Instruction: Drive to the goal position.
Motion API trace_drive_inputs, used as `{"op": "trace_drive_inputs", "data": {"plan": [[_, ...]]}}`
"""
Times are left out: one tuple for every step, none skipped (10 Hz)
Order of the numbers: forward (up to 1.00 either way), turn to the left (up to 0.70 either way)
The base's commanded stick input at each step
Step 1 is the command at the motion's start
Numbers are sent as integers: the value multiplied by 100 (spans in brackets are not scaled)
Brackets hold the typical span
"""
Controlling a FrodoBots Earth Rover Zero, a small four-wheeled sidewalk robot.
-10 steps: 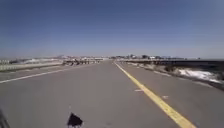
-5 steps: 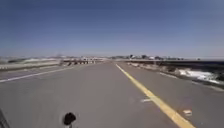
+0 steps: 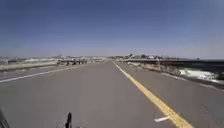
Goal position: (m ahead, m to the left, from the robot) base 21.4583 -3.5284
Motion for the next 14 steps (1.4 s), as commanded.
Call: {"op": "trace_drive_inputs", "data": {"plan": [[100, 0], [100, 0], [100, 0], [100, 0], [100, 0], [100, 0], [100, 0], [100, 0], [100, 0], [100, 0], [100, 0], [100, 0], [100, 27], [100, 27]]}}
